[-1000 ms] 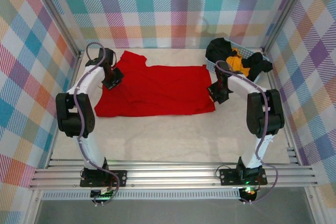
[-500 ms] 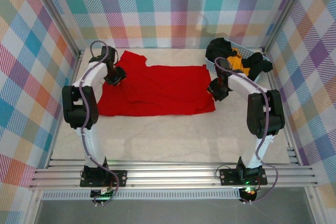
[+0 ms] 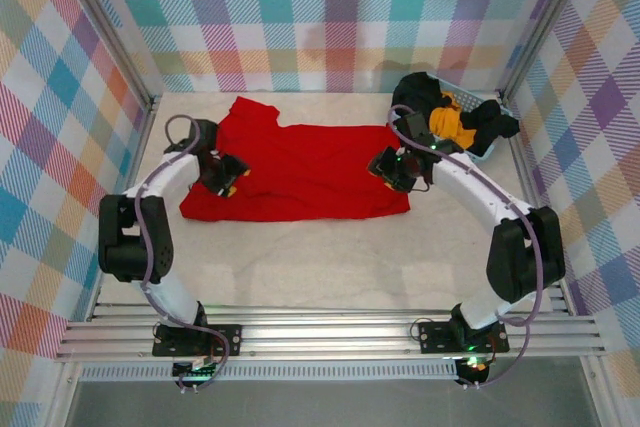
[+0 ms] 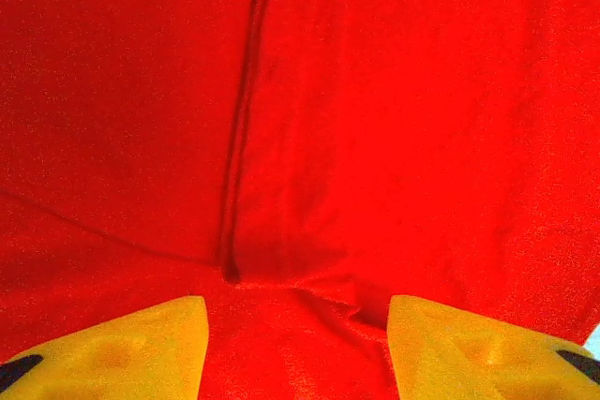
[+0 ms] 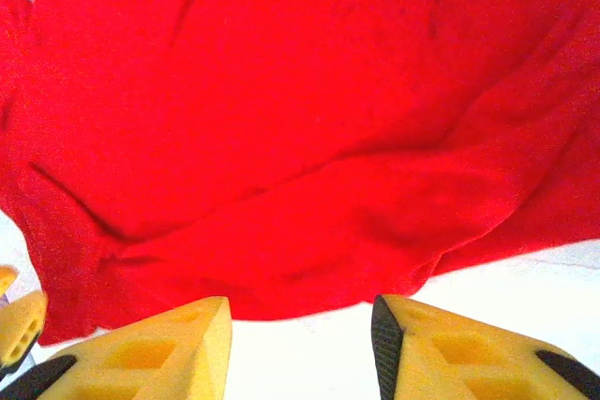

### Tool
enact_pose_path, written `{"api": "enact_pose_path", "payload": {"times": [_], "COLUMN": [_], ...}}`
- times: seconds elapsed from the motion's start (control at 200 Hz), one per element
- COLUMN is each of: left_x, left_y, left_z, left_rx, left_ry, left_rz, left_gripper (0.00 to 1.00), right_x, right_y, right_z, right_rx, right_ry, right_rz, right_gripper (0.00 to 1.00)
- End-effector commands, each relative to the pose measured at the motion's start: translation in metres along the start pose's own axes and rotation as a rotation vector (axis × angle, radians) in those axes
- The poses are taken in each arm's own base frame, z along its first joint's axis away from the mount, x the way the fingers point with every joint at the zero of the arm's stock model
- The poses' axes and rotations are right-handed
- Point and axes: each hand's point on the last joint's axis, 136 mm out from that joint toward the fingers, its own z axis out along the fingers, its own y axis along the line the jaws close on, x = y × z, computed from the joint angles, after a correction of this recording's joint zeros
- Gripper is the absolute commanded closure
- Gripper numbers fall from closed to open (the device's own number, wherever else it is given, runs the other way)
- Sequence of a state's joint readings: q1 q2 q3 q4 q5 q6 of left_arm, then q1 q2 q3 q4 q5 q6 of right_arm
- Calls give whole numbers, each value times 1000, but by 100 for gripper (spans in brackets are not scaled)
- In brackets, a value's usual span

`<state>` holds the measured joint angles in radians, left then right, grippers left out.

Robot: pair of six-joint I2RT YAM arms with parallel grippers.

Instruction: Fold and stack the t-shirts

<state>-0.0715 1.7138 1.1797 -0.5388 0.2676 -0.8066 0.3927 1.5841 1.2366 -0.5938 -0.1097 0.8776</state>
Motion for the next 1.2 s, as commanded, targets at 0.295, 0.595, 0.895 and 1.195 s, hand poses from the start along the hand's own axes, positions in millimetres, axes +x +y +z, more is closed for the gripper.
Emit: {"api": "enact_pose_path", "payload": {"times": [0.295,0.595,0.895,1.195], "left_x": [23,7,5,9], "left_y": [16,1,-55,-70], "left_z": [36,38,31,62], "left_rx": [-94,-92,-99,-268], "left_ry": [87,35,-19,33], "left_rz": [-129,-108,140,383], "left_gripper": [54,100,100,100], "right_x": [10,9,11,14], "right_y": [-1,2,-6,-6], "right_z": [-8,-12,-16,-17], "right_rx": [-19,-30,-11,-15], "right_ry": [12,5,-9,5], "right_rz": [-12,-10,-6,-1], "right_gripper": [56,58,59,60]}}
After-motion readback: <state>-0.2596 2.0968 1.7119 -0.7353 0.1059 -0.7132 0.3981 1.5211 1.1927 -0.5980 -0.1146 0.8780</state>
